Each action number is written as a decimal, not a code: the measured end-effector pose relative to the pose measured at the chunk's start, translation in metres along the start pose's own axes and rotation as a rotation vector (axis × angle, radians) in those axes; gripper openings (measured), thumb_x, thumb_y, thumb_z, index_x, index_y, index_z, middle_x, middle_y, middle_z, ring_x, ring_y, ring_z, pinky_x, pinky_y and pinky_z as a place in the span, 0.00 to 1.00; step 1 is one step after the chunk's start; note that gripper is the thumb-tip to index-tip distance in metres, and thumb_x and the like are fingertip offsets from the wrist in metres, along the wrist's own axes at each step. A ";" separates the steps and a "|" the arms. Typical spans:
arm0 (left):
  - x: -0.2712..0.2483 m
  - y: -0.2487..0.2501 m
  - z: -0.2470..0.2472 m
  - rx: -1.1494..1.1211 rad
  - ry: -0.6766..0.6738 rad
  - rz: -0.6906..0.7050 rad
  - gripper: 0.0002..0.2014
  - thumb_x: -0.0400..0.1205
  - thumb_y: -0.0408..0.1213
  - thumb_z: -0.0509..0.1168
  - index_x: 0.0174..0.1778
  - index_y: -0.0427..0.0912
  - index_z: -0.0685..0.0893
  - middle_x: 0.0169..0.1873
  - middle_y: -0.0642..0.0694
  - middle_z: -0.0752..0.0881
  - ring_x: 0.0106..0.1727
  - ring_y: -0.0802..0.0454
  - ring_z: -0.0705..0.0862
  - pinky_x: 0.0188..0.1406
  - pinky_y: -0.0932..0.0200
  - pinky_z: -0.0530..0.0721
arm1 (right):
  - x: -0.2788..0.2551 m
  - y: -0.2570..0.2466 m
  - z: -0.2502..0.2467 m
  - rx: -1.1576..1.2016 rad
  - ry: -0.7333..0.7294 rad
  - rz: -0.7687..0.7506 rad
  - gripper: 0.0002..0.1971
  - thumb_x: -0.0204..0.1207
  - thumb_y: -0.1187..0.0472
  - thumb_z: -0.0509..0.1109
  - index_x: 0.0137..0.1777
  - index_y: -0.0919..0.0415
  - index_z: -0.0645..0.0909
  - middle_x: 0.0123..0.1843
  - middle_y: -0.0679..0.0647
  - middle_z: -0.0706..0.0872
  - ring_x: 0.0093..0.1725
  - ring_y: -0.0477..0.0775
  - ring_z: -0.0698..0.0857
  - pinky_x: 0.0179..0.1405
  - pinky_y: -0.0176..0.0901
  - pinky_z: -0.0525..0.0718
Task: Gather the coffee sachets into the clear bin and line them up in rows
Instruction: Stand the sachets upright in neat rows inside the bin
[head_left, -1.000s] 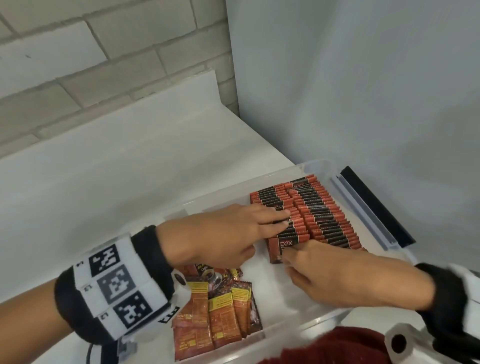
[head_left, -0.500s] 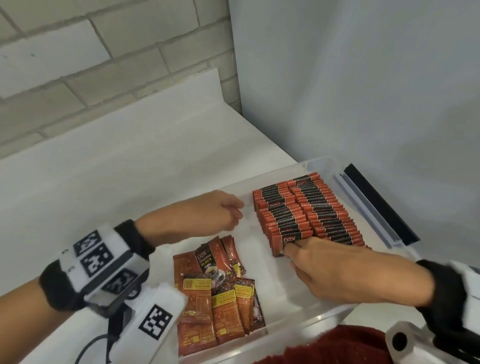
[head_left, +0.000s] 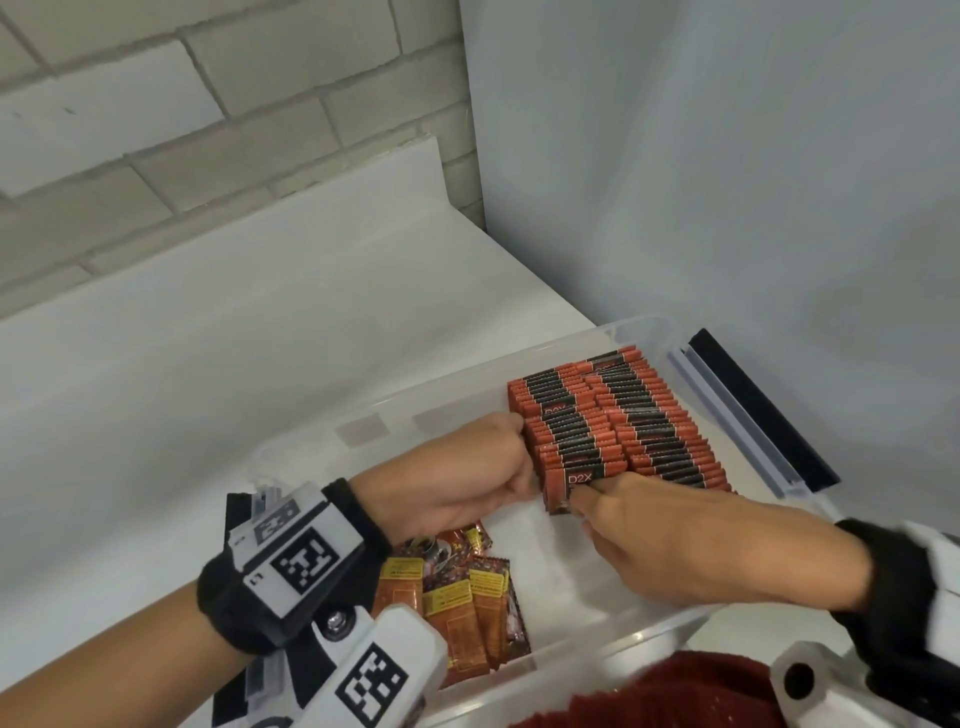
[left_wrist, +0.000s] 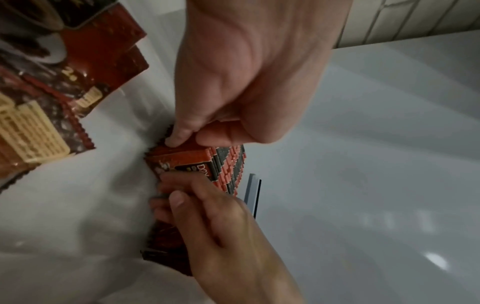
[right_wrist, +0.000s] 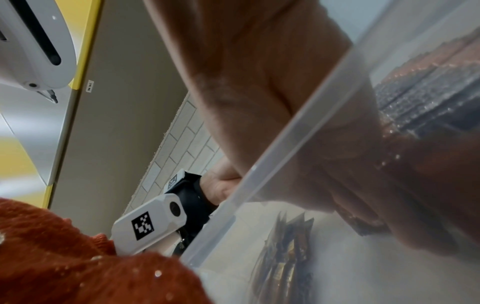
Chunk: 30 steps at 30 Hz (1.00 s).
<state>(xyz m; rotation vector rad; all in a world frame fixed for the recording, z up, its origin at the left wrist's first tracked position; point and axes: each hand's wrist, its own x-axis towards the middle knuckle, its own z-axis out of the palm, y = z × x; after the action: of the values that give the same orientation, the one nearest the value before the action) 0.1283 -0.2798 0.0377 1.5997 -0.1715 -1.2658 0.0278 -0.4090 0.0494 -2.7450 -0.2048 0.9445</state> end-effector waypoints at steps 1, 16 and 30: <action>0.001 0.001 0.000 0.011 0.036 -0.006 0.26 0.71 0.09 0.45 0.51 0.40 0.77 0.55 0.42 0.80 0.61 0.51 0.78 0.57 0.60 0.80 | 0.000 0.000 0.000 -0.002 -0.001 0.005 0.11 0.85 0.63 0.55 0.64 0.57 0.74 0.53 0.52 0.83 0.39 0.48 0.82 0.37 0.38 0.84; 0.002 -0.002 0.002 -0.001 0.128 -0.026 0.37 0.69 0.09 0.46 0.64 0.49 0.78 0.72 0.45 0.74 0.71 0.52 0.69 0.64 0.55 0.75 | -0.001 0.000 -0.002 -0.069 -0.034 0.009 0.08 0.86 0.62 0.54 0.60 0.56 0.72 0.52 0.55 0.85 0.43 0.54 0.87 0.45 0.48 0.89; 0.006 -0.001 -0.001 0.014 0.176 -0.076 0.48 0.71 0.10 0.48 0.84 0.56 0.57 0.82 0.44 0.62 0.82 0.46 0.60 0.67 0.51 0.74 | 0.004 0.005 0.004 -0.052 0.010 0.014 0.09 0.86 0.60 0.56 0.62 0.55 0.74 0.53 0.52 0.85 0.45 0.52 0.87 0.48 0.48 0.89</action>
<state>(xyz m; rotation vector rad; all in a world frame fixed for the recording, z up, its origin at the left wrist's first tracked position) 0.1313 -0.2830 0.0328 1.7339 -0.0098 -1.1762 0.0292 -0.4119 0.0428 -2.8009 -0.2113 0.9422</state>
